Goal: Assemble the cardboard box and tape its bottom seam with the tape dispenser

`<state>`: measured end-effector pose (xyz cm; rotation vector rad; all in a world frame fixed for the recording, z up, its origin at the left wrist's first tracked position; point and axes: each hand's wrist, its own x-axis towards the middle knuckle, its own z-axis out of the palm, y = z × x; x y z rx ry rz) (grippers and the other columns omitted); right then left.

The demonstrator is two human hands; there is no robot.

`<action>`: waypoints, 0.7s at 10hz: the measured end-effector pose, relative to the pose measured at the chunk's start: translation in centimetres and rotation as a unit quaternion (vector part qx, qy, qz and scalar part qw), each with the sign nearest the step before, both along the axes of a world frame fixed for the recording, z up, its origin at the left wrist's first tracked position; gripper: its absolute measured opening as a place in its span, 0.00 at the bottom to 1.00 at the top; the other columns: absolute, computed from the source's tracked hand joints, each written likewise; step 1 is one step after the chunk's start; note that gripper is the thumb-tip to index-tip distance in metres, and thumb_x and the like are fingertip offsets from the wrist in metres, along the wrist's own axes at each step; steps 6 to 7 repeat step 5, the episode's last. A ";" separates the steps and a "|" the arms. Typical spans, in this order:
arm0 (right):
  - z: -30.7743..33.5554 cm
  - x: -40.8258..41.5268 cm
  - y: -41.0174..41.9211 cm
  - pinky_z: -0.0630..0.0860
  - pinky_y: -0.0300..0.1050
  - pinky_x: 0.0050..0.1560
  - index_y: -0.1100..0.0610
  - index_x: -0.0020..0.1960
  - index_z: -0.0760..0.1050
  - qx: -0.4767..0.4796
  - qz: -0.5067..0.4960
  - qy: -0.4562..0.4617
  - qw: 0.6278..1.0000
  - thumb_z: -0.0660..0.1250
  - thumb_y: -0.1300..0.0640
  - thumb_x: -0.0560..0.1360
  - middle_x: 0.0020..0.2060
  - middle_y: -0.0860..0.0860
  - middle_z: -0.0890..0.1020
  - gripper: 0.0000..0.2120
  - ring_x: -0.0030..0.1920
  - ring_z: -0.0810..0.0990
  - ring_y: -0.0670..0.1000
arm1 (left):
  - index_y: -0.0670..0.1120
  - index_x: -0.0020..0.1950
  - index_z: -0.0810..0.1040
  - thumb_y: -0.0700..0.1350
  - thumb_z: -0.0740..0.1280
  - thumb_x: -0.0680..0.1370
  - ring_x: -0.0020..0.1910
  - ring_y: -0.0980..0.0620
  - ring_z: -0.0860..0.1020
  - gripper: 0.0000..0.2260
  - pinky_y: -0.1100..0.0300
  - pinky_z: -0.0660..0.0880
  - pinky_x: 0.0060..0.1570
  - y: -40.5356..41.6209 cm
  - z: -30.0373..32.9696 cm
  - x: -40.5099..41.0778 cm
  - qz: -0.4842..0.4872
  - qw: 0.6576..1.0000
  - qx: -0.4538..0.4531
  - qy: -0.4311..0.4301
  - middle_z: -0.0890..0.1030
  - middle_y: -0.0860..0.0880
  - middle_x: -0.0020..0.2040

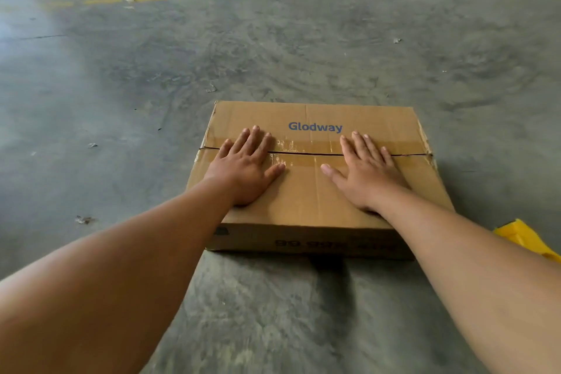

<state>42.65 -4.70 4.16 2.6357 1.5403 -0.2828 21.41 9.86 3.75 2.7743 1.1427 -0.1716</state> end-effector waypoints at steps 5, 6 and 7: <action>6.9 -1.3 -0.5 0.50 0.61 0.77 0.58 0.81 0.47 -0.036 -0.099 0.045 0.993 0.45 0.28 0.76 0.80 0.55 0.49 0.44 0.80 0.46 0.57 | 0.51 0.82 0.41 0.72 0.45 0.77 0.80 0.46 0.43 0.40 0.40 0.46 0.76 -3.2 5.3 -0.2 0.082 0.996 -0.006 0.036 0.41 0.46 0.82; 6.9 -1.3 -0.5 0.50 0.61 0.77 0.58 0.81 0.47 -0.036 -0.099 0.045 0.993 0.45 0.28 0.76 0.80 0.55 0.49 0.44 0.80 0.46 0.57 | 0.51 0.82 0.41 0.72 0.45 0.77 0.80 0.46 0.43 0.40 0.40 0.46 0.76 -3.2 5.3 -0.2 0.082 0.996 -0.006 0.036 0.41 0.46 0.82; 6.9 -1.3 -0.5 0.50 0.61 0.77 0.58 0.81 0.47 -0.036 -0.099 0.045 0.993 0.45 0.28 0.76 0.80 0.55 0.49 0.44 0.80 0.46 0.57 | 0.51 0.82 0.41 0.72 0.45 0.77 0.80 0.46 0.43 0.40 0.40 0.46 0.76 -3.2 5.3 -0.2 0.082 0.996 -0.006 0.036 0.41 0.46 0.82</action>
